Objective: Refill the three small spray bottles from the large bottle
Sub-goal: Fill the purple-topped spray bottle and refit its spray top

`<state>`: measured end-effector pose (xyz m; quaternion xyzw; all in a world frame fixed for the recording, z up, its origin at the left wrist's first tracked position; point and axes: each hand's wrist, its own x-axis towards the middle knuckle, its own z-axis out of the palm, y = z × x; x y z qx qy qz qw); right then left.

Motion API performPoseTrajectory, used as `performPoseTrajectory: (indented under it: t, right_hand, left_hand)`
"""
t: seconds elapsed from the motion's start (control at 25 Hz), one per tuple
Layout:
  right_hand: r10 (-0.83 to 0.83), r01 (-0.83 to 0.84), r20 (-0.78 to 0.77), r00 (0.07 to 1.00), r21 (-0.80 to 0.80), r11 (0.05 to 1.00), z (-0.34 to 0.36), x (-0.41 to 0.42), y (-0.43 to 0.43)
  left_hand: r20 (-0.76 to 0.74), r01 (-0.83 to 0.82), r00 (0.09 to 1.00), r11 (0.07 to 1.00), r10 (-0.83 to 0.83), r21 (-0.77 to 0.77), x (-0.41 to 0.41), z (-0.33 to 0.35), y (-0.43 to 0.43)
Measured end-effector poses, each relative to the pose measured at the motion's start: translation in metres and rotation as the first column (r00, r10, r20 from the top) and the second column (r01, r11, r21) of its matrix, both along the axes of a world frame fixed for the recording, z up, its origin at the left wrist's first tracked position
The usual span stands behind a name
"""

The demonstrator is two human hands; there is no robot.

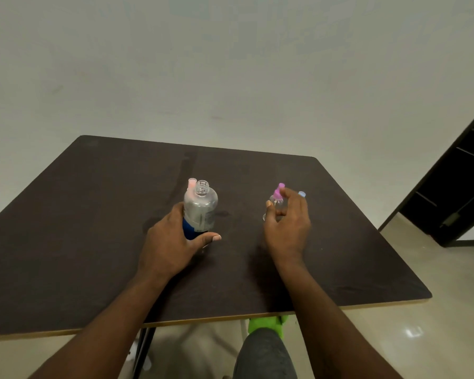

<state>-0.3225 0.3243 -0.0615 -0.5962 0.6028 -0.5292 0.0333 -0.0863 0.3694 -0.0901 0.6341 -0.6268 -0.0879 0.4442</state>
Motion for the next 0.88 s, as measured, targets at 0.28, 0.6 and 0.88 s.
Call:
performPoseTrajectory:
  t: [0.28, 0.6, 0.88]
  right_hand:
    - [-0.017, 0.031, -0.084, 0.996, 0.174, 0.984, 0.029, 0.009, -0.032]
    - [0.218, -0.242, 0.204, 0.954, 0.101, 0.965, 0.019, 0.018, -0.012]
    - [0.468, -0.510, 0.578, 0.669, -0.100, 0.854, -0.006, 0.017, 0.014]
  left_hand:
    - [0.034, -0.006, 0.999, 1.000, 0.006, 0.010, 0.002, -0.001, 0.000]
    - [0.018, -0.167, 0.985, 0.980, 0.170, -0.105, -0.005, 0.005, 0.021]
    - [0.263, 0.240, 0.939, 0.970, -0.223, -0.032, -0.039, 0.003, 0.046]
